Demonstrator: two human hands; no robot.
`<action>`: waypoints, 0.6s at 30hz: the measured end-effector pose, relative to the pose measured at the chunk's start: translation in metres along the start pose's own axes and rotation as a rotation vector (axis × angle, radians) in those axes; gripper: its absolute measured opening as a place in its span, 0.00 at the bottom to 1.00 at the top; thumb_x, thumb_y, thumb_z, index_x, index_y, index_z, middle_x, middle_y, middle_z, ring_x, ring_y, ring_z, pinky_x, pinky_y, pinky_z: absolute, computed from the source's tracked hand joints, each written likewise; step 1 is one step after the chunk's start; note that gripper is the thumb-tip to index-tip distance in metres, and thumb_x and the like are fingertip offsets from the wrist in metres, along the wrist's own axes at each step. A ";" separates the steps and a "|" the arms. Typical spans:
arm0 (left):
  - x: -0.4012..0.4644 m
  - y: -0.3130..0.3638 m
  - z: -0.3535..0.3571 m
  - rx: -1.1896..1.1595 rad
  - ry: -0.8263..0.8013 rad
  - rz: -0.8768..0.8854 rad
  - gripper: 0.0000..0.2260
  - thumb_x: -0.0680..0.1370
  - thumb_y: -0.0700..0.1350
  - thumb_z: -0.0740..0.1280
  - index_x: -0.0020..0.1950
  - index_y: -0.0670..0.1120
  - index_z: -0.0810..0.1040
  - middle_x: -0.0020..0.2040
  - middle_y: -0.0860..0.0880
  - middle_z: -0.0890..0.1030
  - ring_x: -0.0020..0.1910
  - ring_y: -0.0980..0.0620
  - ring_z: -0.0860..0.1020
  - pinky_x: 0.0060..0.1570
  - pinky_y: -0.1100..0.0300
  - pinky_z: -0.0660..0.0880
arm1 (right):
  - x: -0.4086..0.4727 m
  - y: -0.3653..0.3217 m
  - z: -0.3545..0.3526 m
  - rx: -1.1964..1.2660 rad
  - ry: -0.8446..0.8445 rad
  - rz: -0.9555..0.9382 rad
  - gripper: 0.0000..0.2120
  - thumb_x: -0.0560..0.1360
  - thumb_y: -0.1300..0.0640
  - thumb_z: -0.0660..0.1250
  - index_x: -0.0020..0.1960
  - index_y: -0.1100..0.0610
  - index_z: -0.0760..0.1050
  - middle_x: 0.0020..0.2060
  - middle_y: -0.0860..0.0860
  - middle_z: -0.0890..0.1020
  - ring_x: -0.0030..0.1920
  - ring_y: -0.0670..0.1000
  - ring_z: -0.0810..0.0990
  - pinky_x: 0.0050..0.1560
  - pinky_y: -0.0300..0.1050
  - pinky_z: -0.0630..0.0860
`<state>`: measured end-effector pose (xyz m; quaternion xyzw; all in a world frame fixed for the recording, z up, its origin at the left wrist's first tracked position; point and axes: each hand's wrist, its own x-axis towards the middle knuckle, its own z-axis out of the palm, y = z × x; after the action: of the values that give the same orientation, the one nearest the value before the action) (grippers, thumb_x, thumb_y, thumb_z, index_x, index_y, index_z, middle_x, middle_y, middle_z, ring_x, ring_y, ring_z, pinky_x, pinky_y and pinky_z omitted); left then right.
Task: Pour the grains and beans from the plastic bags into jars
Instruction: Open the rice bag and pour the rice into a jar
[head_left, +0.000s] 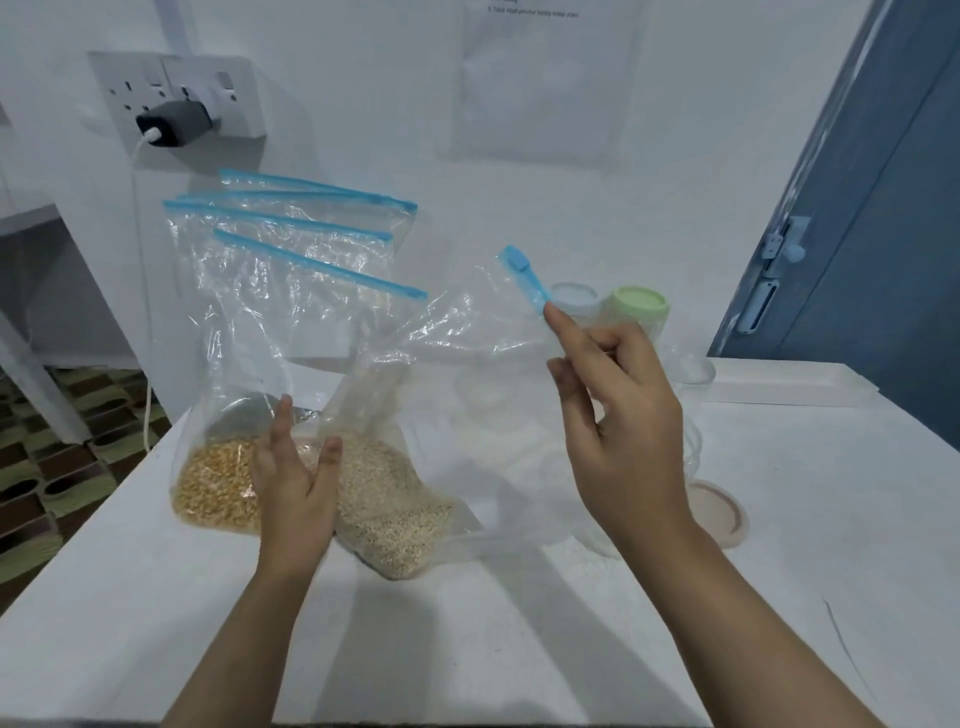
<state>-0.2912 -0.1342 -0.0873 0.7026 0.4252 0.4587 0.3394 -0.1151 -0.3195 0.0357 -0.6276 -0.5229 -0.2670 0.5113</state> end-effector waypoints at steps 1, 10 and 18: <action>-0.001 0.002 0.000 -0.010 0.011 -0.002 0.29 0.81 0.57 0.60 0.80 0.60 0.52 0.78 0.47 0.57 0.77 0.49 0.57 0.69 0.51 0.58 | -0.001 0.000 -0.001 0.000 -0.001 0.002 0.23 0.77 0.72 0.65 0.70 0.61 0.74 0.45 0.53 0.72 0.43 0.40 0.70 0.48 0.26 0.66; 0.005 0.014 0.001 -0.288 0.102 -0.078 0.37 0.75 0.51 0.73 0.74 0.71 0.54 0.75 0.47 0.63 0.72 0.52 0.66 0.69 0.43 0.70 | -0.004 0.004 -0.007 0.026 0.025 0.049 0.23 0.77 0.73 0.65 0.70 0.61 0.74 0.45 0.55 0.73 0.47 0.42 0.71 0.49 0.27 0.69; 0.010 0.036 -0.001 -0.336 0.106 -0.010 0.37 0.76 0.49 0.73 0.75 0.68 0.55 0.72 0.53 0.63 0.73 0.53 0.64 0.71 0.45 0.66 | -0.002 0.003 -0.020 0.032 0.080 0.054 0.21 0.78 0.70 0.64 0.71 0.62 0.72 0.45 0.55 0.74 0.48 0.41 0.71 0.50 0.27 0.68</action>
<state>-0.2795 -0.1400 -0.0528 0.6089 0.3633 0.5579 0.4314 -0.1084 -0.3386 0.0397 -0.6220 -0.4891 -0.2698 0.5487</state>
